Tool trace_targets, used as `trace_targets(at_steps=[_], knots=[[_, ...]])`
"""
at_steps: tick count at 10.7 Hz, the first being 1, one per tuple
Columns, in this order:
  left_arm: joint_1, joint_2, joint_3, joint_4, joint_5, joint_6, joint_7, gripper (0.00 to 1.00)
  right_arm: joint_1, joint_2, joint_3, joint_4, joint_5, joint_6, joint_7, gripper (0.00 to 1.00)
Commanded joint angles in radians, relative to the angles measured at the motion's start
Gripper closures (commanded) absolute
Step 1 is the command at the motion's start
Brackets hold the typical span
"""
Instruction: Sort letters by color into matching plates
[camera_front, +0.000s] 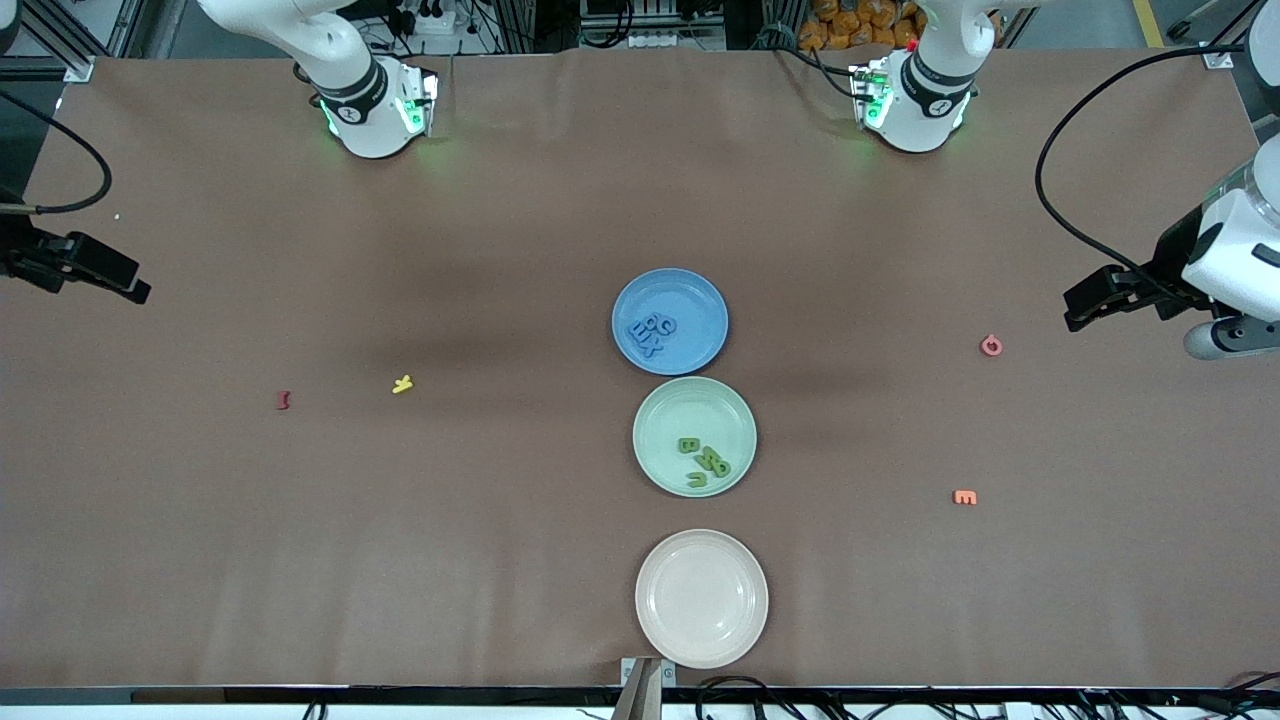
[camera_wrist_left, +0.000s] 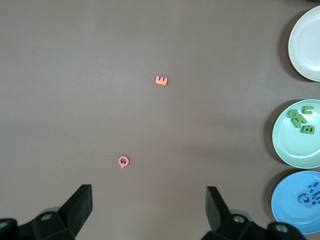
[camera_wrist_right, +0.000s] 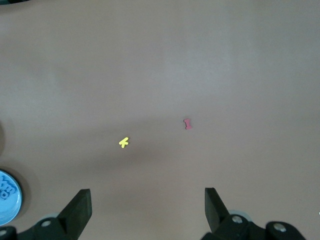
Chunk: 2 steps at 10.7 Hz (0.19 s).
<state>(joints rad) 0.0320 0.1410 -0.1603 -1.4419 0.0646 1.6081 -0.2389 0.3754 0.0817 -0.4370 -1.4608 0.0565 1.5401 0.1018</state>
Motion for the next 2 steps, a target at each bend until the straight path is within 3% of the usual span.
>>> trace_targets(at_steps=[1, 2], knots=[[0.003, -0.001, -0.007, -0.002, -0.022, 0.012, 0.016, 0.0, -0.006, -0.02, 0.009, -0.02, -0.024, 0.006, 0.021, 0.0], [0.003, -0.001, -0.007, 0.0, -0.022, 0.015, 0.016, 0.0, -0.004, -0.02, 0.009, -0.02, -0.024, 0.005, 0.021, 0.0]])
